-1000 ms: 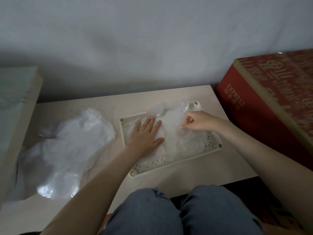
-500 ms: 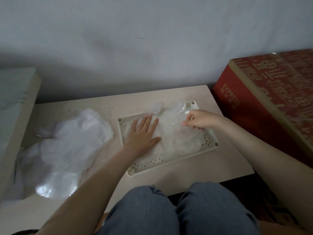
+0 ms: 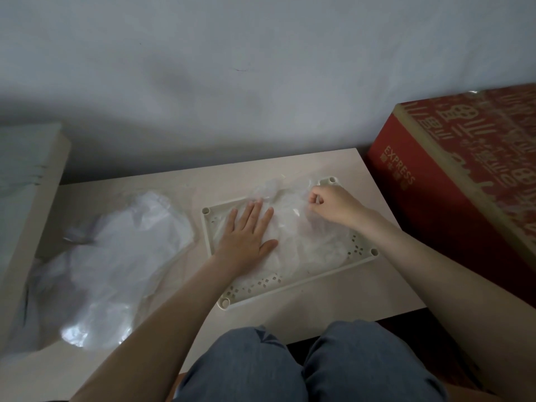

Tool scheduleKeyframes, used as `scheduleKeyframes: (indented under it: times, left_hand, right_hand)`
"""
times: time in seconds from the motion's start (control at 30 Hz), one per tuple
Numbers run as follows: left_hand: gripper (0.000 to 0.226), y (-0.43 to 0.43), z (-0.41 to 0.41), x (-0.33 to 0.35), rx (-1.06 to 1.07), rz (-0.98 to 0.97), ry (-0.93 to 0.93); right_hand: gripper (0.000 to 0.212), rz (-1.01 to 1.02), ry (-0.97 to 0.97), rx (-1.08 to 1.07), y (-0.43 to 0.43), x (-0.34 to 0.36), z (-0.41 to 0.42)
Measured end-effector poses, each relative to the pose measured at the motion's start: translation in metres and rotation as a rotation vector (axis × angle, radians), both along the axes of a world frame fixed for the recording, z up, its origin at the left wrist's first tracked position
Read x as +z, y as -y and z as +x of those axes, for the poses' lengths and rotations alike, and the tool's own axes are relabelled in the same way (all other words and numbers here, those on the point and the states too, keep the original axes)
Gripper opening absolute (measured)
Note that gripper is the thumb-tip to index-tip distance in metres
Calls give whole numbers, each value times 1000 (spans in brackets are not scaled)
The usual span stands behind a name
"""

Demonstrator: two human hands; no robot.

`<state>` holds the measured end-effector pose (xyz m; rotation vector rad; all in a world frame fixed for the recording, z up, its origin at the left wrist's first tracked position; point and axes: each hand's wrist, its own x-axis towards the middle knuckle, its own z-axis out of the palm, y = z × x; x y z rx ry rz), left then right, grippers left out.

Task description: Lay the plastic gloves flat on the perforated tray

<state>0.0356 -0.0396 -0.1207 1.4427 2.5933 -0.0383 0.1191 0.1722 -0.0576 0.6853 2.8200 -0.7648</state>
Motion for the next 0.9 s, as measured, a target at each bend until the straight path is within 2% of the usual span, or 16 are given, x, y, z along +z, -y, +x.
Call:
scheduleKeyframes:
  times: [0.1,0.3,0.37,0.43,0.57,0.63,0.8,0.9]
  left_hand:
    - [108,0,0,-2,9,-4,9]
    - [83,0,0,1,57,-5,10]
    - [72,2,1,2,78,-12,36]
    - [69,2,2,2,93,-17,58]
    - [67,1,2,3,105,-22,74]
    - [67,0,2,3,107,-30,73]
    - [67,0,3,6,116,-38,91]
    - [66,1,3,8,116,-35,101]
  right_hand:
    - [8,-36,-90,-33,0,8,1]
    - [6,-167,-304,-184,6,15,-6]
    - [4,-203,-320,-209,7,10,-5]
    - [11,-206,-248,-184,9,5,-1]
    - [31,-232,13,-122,15,2,14]
    - [34,-245,90,-75,16,5,18]
    - [26,-375,320,81,12,21,20]
    - [13,-436,345,142,7,23,23]
